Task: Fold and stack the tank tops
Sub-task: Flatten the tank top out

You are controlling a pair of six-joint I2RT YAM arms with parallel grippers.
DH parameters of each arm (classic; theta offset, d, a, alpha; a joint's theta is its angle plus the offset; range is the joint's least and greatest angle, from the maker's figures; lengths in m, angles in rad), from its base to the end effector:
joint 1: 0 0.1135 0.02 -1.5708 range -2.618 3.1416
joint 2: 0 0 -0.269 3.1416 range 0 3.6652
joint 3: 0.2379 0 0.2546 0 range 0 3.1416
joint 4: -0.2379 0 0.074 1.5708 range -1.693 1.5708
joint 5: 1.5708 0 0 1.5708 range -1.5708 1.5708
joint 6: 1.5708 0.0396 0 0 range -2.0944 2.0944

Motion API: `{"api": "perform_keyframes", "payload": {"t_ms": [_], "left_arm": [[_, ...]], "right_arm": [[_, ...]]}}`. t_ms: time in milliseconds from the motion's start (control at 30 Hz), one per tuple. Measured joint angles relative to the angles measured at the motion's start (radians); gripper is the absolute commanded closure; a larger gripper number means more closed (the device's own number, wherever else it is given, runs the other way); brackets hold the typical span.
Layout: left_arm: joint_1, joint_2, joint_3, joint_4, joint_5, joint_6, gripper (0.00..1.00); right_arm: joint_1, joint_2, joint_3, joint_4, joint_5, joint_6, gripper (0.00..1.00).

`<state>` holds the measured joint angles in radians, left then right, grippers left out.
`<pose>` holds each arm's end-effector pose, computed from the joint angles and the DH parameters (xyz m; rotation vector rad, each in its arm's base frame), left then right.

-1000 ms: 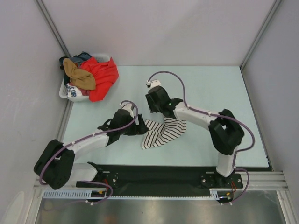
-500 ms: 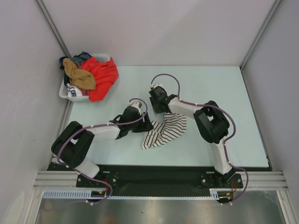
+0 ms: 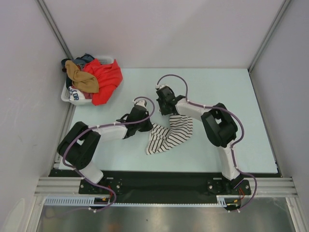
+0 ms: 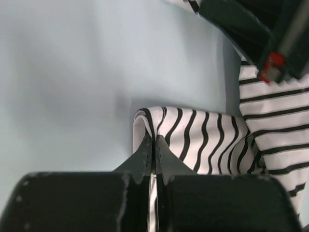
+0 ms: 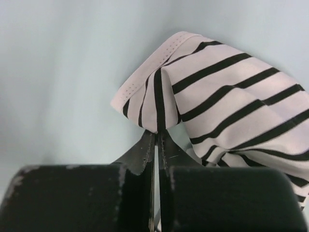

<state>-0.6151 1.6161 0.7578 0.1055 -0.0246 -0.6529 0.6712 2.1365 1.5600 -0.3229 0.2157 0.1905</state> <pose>0.2637 -0.1851 0.1566 -0.0582 2.4024 -0.5932 0.3768 0.2884 0.1678 -0.4919 2.3950 0.1157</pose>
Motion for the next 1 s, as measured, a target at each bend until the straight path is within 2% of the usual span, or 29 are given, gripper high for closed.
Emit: {"api": "perform_keyframes", "payload": {"t_ms": [167, 333, 533, 700, 733, 767, 800, 833, 867, 967, 1000], "left_arm": [[0.009, 0.012, 0.071, -0.063, -0.027, 0.024, 1.00], [0.097, -0.069, 0.127, -0.177, -0.005, 0.045, 1.00], [0.284, -0.389, 0.285, -0.357, -0.021, 0.077, 1.00], [0.292, -0.700, 0.381, -0.405, -0.051, 0.089, 1.00], [0.292, -0.749, 0.381, -0.414, -0.051, 0.089, 1.00], [0.292, -0.798, 0.377, -0.420, -0.051, 0.087, 1.00], [0.292, -0.847, 0.359, -0.414, -0.050, 0.085, 1.00], [0.292, -0.887, 0.329, -0.409, -0.050, 0.084, 1.00], [0.292, -0.912, 0.300, -0.408, -0.048, 0.081, 1.00], [0.292, -0.964, 0.131, -0.383, -0.023, 0.060, 0.99], [0.292, -0.964, 0.075, -0.375, -0.010, 0.052, 1.00]], "right_arm": [[-0.052, -0.122, -0.046, -0.004, -0.115, 0.026, 1.00], [-0.202, -0.311, -0.019, -0.017, -0.277, 0.081, 1.00], [-0.493, -0.571, -0.002, 0.008, -0.476, 0.205, 1.00], [-0.671, -0.919, -0.192, 0.082, -0.555, 0.316, 1.00], [-0.684, -0.986, -0.239, 0.095, -0.565, 0.330, 0.96], [-0.688, -1.047, -0.291, 0.107, -0.575, 0.340, 0.88], [-0.689, -1.094, -0.338, 0.115, -0.586, 0.354, 0.74], [-0.688, -1.152, -0.403, 0.128, -0.599, 0.369, 0.41], [-0.688, -1.204, -0.480, 0.150, -0.607, 0.381, 0.33], [-0.687, -1.320, -0.693, 0.148, -0.589, 0.395, 0.18], [-0.687, -1.350, -0.773, 0.140, -0.570, 0.401, 0.17]]}}
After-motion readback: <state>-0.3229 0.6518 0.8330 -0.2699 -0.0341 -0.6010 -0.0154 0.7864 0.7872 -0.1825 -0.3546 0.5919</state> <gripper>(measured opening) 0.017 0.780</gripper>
